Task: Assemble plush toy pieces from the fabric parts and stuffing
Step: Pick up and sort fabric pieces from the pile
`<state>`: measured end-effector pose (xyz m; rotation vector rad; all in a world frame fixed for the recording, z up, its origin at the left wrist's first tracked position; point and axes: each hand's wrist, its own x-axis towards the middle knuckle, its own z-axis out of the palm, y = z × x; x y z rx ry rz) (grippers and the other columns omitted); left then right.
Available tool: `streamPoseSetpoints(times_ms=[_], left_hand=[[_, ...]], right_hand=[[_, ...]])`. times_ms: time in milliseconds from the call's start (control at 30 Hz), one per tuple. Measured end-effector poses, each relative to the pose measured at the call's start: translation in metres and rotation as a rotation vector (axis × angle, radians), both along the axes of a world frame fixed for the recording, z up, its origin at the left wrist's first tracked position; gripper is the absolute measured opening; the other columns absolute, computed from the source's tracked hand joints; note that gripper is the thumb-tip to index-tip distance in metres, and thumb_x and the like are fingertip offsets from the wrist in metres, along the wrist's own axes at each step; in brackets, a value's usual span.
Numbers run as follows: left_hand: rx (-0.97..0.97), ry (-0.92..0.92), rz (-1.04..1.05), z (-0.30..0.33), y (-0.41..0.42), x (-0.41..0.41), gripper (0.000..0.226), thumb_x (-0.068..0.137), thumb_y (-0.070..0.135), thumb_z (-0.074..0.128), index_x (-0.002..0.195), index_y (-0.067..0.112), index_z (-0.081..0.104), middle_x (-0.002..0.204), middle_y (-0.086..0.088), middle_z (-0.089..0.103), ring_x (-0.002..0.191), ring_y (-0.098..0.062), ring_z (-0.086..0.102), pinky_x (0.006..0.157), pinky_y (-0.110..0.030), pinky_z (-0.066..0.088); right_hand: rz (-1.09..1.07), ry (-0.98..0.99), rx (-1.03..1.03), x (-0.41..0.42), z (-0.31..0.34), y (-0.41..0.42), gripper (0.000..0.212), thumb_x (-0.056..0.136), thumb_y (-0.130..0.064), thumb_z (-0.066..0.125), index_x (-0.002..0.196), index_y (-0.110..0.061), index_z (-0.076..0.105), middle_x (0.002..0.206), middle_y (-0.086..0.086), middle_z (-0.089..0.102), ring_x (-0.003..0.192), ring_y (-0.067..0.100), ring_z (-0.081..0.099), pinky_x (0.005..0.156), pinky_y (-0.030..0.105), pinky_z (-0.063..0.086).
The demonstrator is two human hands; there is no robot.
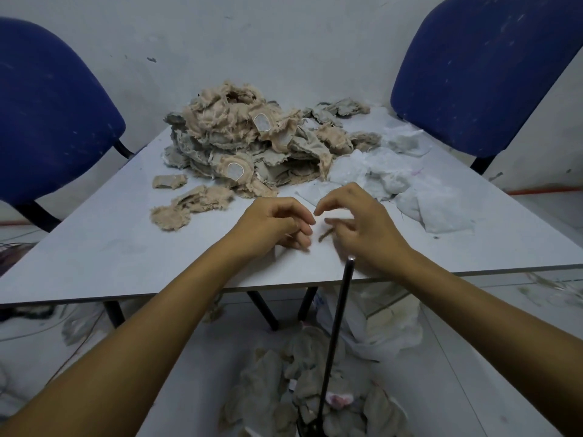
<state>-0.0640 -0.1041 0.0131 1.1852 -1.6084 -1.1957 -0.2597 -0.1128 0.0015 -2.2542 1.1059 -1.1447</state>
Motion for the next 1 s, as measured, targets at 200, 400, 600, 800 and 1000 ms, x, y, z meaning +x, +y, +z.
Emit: streamPoseSetpoints(times_ms=[200, 400, 600, 800, 1000], left_hand=[[-0.303, -0.457, 0.249, -0.007, 0.007, 0.002, 0.031, 0.085, -0.002, 0.05, 0.09, 0.02, 0.071, 0.09, 0.001, 0.069, 0.084, -0.011, 0.063, 0.075, -0.024, 0.051], [-0.423, -0.73, 0.49, -0.008, 0.013, 0.021, 0.017, 0.089, 0.009, 0.054, 0.095, 0.018, 0.068, 0.11, -0.003, 0.058, 0.107, -0.022, 0.051, 0.088, -0.033, 0.041], [0.062, -1.187, 0.705, -0.013, 0.012, 0.053, 0.056, 0.091, 0.049, 0.043, 0.141, 0.024, 0.038, 0.156, -0.022, 0.013, 0.143, -0.045, 0.01, 0.113, -0.06, 0.015], [-0.078, -1.014, 0.617, -0.016, 0.016, 0.049, 0.039, 0.095, 0.03, 0.044, 0.133, 0.019, 0.044, 0.145, -0.02, 0.036, 0.129, -0.039, 0.034, 0.103, -0.048, 0.033], [-0.427, -0.72, 0.349, -0.016, 0.018, 0.027, 0.035, 0.085, -0.001, 0.052, 0.11, 0.022, 0.059, 0.103, 0.0, 0.055, 0.101, -0.021, 0.048, 0.085, -0.037, 0.045]], right_hand=[[-0.297, 0.181, -0.046, 0.001, -0.01, -0.008, 0.042, 0.079, 0.014, 0.054, 0.101, -0.022, 0.06, 0.101, -0.005, 0.061, 0.094, 0.017, 0.061, 0.08, 0.034, 0.052], [0.145, -0.158, 0.288, -0.003, -0.002, -0.002, 0.058, 0.071, 0.013, 0.036, 0.111, -0.024, 0.058, 0.085, 0.003, 0.074, 0.082, 0.019, 0.073, 0.072, 0.031, 0.057], [0.02, 0.05, 0.17, 0.003, -0.003, -0.002, 0.059, 0.075, 0.018, 0.038, 0.11, -0.025, 0.059, 0.092, -0.004, 0.069, 0.088, 0.008, 0.066, 0.077, 0.015, 0.049], [-0.09, 0.018, 0.075, 0.003, -0.003, -0.005, 0.054, 0.077, 0.017, 0.041, 0.11, -0.022, 0.06, 0.091, -0.004, 0.063, 0.086, 0.015, 0.064, 0.076, 0.027, 0.052], [-0.245, 0.075, 0.04, 0.001, -0.008, -0.011, 0.048, 0.081, 0.011, 0.045, 0.11, -0.025, 0.057, 0.092, -0.006, 0.061, 0.086, 0.017, 0.063, 0.077, 0.039, 0.052]])
